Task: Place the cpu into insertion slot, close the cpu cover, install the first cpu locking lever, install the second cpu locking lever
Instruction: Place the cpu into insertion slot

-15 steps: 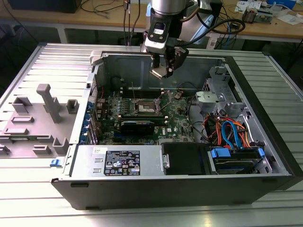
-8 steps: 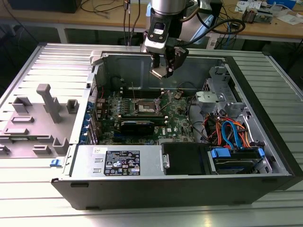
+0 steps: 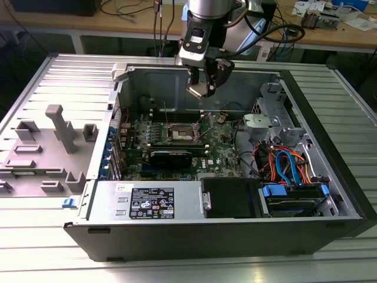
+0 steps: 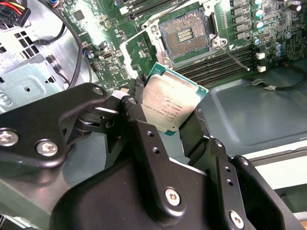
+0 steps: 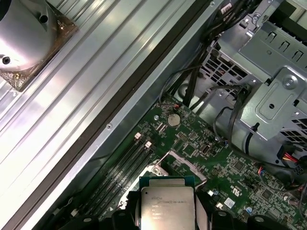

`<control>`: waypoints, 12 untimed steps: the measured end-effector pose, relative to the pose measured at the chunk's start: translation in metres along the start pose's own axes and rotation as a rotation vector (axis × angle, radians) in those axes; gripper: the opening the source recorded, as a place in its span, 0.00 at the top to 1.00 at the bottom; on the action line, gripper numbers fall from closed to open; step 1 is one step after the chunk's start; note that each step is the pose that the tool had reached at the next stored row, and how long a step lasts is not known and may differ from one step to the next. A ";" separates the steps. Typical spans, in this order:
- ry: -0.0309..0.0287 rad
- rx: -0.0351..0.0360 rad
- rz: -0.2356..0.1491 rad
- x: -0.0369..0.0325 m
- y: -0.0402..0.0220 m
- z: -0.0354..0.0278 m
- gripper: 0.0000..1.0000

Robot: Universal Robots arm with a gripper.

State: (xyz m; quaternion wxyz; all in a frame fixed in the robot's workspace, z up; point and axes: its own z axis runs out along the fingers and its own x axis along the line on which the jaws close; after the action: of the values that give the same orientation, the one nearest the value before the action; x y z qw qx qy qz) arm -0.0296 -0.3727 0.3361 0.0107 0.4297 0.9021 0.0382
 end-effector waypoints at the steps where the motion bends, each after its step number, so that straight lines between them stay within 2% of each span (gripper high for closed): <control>1: -0.0007 0.0003 0.004 0.0000 0.0000 0.0002 0.45; 8: -0.0064 0.0019 0.044 0.0000 -0.0002 0.0014 0.45; 12: -0.0109 0.0028 0.079 -0.0001 -0.0002 0.0024 0.45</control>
State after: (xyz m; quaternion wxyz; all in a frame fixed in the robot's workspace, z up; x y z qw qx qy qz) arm -0.0296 -0.3728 0.3337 0.0135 0.4655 0.8843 0.0350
